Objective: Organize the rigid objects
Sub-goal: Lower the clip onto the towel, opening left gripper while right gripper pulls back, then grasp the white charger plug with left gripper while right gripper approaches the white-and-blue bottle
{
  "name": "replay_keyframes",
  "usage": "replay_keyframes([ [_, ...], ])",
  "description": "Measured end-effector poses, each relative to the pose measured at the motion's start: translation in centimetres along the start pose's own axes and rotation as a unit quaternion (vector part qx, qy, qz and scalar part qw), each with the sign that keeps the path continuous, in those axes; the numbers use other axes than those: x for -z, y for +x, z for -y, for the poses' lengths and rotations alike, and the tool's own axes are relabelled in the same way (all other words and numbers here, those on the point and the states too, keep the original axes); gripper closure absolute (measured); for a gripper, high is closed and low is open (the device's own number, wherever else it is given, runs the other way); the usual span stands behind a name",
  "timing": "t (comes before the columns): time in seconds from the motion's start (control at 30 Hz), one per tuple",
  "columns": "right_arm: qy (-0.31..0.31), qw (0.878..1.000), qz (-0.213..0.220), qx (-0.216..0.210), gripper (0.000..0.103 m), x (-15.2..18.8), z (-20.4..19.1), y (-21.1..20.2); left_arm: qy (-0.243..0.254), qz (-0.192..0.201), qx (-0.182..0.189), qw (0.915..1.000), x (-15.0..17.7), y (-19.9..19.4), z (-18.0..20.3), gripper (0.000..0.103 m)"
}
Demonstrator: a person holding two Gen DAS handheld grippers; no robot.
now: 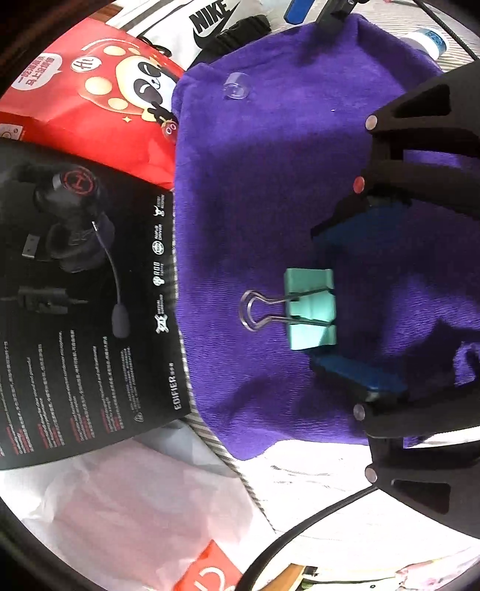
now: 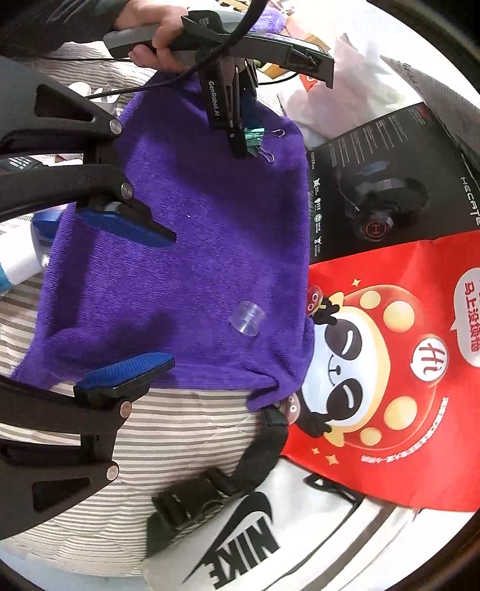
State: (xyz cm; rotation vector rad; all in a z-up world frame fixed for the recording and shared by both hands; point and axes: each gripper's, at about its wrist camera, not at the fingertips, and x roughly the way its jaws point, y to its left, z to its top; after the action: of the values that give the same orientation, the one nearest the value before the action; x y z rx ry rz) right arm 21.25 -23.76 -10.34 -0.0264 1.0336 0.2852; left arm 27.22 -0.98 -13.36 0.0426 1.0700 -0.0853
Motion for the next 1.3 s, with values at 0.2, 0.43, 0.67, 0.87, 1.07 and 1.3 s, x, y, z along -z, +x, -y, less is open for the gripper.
replay_keyframes([
  [0.2,0.019,1.000,0.003,-0.004,0.044,1.3,0.1,-1.0,-0.015,-0.003,0.027,0.9995,1.9,-1.2,0.2,0.039],
  [0.43,0.044,0.999,0.012,-0.017,0.044,3.0,-0.3,-3.1,-0.028,0.026,0.056,0.9977,5.9,-5.0,0.7,0.039],
  [0.67,0.070,0.997,0.028,-0.009,0.044,5.1,-0.9,-6.1,-0.019,0.035,0.054,0.9978,8.5,-9.0,0.8,0.039],
  [0.87,0.099,0.994,0.043,-0.010,0.037,7.6,-1.1,-8.2,-0.015,0.028,0.065,0.9974,11.2,-10.4,1.8,0.036],
  [1.07,0.101,0.993,0.054,-0.013,0.037,9.5,-1.5,-9.6,-0.021,0.007,0.064,0.9977,13.1,-9.1,2.8,0.036],
  [1.3,0.108,0.993,0.048,-0.010,0.037,11.0,-0.8,-9.6,-0.026,-0.008,0.025,0.9993,13.7,-6.8,2.9,0.035],
])
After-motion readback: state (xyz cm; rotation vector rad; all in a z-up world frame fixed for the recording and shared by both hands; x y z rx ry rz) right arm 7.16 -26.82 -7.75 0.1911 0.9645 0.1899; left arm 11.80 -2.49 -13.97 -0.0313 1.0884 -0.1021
